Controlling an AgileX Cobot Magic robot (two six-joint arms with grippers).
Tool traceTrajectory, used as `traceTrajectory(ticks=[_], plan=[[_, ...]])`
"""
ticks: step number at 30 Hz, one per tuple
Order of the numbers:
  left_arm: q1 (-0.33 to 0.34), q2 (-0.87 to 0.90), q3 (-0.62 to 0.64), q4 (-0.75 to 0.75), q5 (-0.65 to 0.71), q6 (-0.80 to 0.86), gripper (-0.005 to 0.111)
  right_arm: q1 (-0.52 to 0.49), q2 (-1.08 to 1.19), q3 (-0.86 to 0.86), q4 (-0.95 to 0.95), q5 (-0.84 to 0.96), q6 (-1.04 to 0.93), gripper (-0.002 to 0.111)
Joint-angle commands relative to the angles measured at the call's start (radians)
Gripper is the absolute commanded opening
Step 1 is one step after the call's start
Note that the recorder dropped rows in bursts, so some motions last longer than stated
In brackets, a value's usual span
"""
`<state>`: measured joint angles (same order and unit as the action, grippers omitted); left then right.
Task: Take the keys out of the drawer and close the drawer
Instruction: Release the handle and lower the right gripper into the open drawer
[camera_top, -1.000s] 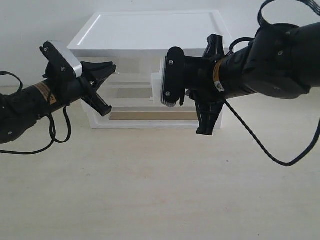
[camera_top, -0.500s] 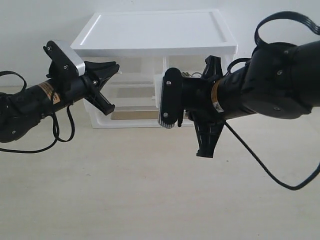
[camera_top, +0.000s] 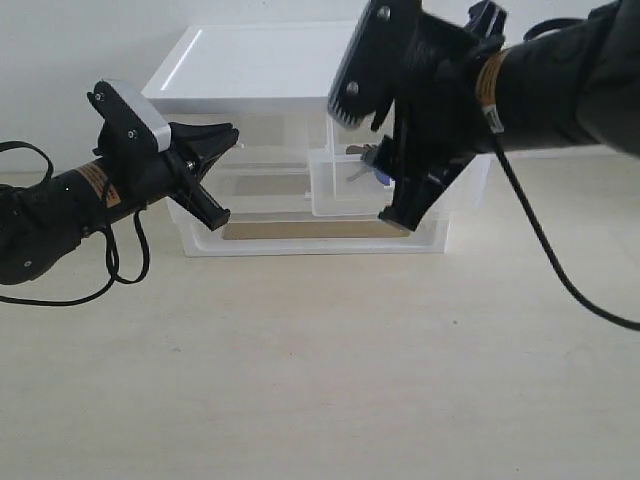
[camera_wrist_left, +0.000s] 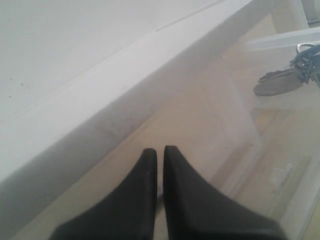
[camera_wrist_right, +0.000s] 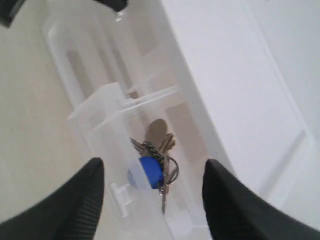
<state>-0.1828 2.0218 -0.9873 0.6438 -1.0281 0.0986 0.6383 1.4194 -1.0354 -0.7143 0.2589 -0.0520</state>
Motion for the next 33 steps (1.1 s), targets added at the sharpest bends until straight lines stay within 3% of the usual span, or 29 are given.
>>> traceTrajectory(ticks=[1, 11, 19, 28, 31, 33], plan=[[0.008, 0.015, -0.013, -0.093, 0.121, -0.001, 0.004, -0.001, 0.033, -0.112, 0.014, 0.194, 0.029, 0.043], [0.008, 0.015, -0.013, -0.078, 0.132, -0.001, 0.004, -0.004, 0.209, -0.417, 0.448, 0.488, -0.481, 0.043], [0.008, 0.015, -0.013, -0.078, 0.136, -0.001, 0.004, -0.051, 0.380, -0.632, 0.489, 0.692, -0.557, 0.052], [0.008, 0.015, -0.013, -0.078, 0.136, -0.001, 0.004, -0.051, 0.448, -0.651, 0.531, 0.664, -0.666, 0.052], [0.008, 0.015, -0.013, -0.078, 0.136, 0.006, 0.004, -0.051, 0.467, -0.651, 0.507, 0.651, -0.668, 0.046], [0.008, 0.015, -0.013, -0.078, 0.136, 0.006, 0.004, -0.051, 0.475, -0.651, 0.507, 0.649, -0.676, 0.033]])
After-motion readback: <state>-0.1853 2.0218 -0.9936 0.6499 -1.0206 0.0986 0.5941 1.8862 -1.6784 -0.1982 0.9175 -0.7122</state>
